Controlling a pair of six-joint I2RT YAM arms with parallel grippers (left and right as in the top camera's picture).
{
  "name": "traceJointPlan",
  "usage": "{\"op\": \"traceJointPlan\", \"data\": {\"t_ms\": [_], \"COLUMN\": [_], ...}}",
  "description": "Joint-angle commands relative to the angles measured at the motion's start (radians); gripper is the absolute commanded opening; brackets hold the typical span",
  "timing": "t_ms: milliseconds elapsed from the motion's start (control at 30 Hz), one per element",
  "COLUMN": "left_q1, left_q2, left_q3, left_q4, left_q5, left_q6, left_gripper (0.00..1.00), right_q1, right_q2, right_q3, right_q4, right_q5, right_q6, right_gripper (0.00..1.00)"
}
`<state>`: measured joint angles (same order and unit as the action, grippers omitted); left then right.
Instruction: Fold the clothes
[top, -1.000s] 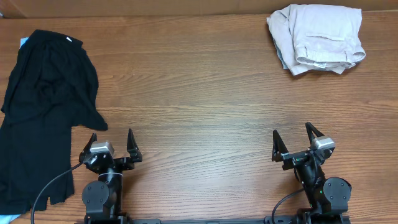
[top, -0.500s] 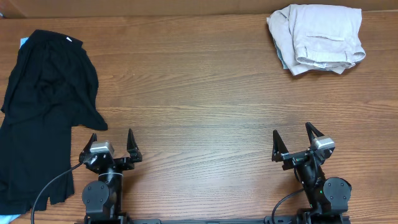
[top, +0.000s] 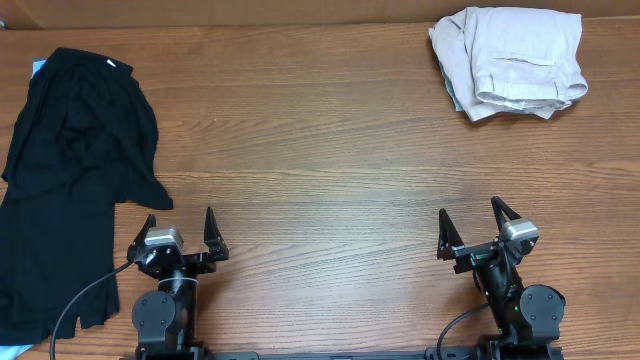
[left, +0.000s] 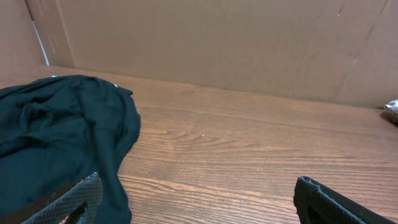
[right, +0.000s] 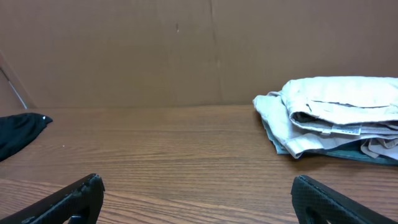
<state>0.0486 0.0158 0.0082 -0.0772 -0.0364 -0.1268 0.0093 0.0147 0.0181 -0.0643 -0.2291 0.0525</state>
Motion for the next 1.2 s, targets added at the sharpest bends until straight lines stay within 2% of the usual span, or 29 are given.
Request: {"op": "traceJointPlan", "data": {"t_ms": [0,267,567,767,1000,1167], "left_q1": [0.01,0.01,0.01,0.01,0.01,0.01], "left_q2": [-0.011,-0.011,-0.011,-0.011,0.006,0.126], "left_q3": [-0.003,-0.003,0.014,0.089,0.22,0.344], "left_q4": [0.002,0.031,0.187,0.164,0.043,-0.014], "left_q5": [0.008,0.004,0.038,0.088,0.089,0.09], "left_q6": [0.015,0.015,0.032,0.138,0.167,0.173], "left_gripper": [1.0,1.0,1.0,1.0,1.0,1.0], "right_q1": [0.006,0.006,0.006,0.006,0.006,0.006], "right_q2": [-0.012,-0.012,-0.012,-0.012,0.011,0.132], "right_q3": [-0.01,-0.01,0.011,0.078,0.17,0.323], "right_q4": [0.006,0.058,0.159,0.146,0.122,0.019], "right_q5": [0.003,0.003,-0.001,0.003,0.003,-0.047], "right_q6": [0.004,0.003,0.004,0.0,-0.005,-0.004], "right_gripper": [1.0,1.0,1.0,1.0,1.0,1.0]}}
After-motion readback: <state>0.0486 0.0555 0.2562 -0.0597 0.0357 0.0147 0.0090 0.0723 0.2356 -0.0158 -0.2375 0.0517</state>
